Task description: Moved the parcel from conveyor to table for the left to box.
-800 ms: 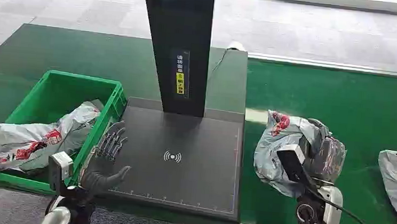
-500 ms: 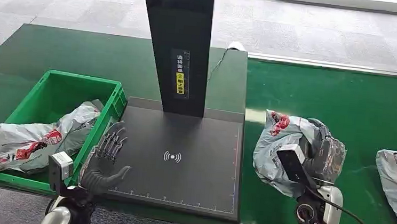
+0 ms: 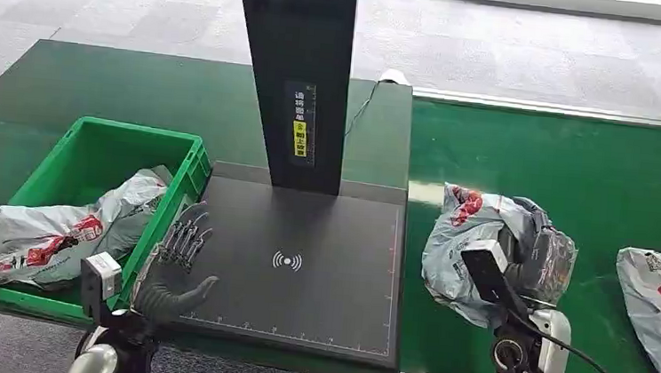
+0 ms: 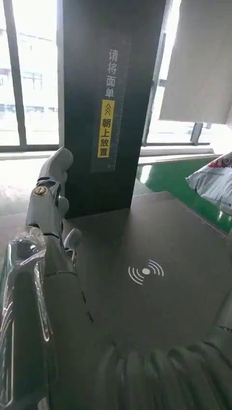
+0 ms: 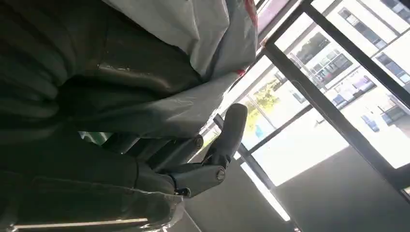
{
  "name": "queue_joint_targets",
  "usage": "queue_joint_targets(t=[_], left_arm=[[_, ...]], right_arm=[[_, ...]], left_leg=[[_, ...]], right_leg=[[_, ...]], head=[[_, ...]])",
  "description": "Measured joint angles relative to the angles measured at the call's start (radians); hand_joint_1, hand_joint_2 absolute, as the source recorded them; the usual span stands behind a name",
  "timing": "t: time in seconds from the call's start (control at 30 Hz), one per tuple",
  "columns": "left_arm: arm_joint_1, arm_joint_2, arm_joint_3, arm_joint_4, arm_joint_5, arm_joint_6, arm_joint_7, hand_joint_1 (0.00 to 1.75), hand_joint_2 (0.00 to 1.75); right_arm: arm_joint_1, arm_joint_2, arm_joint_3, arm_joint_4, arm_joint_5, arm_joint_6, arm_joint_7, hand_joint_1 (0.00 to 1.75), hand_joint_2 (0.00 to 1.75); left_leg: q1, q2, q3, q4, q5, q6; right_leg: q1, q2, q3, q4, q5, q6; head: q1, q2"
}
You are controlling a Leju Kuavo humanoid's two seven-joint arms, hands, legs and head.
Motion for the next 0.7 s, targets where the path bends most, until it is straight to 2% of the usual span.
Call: queue_joint_targets(t=[0.7], left_arm=[[0.000,0.000,0.000,0.000,0.000,0.000,0.000,0.00,1.75]], right_arm=[[0.000,0.000,0.000,0.000,0.000,0.000,0.000,1.75,1.75]], left_leg=[[0.000,0.000,0.000,0.000,0.000,0.000]], right_leg=[[0.000,0.000,0.000,0.000,0.000,0.000]], head=[[0.000,0.000]])
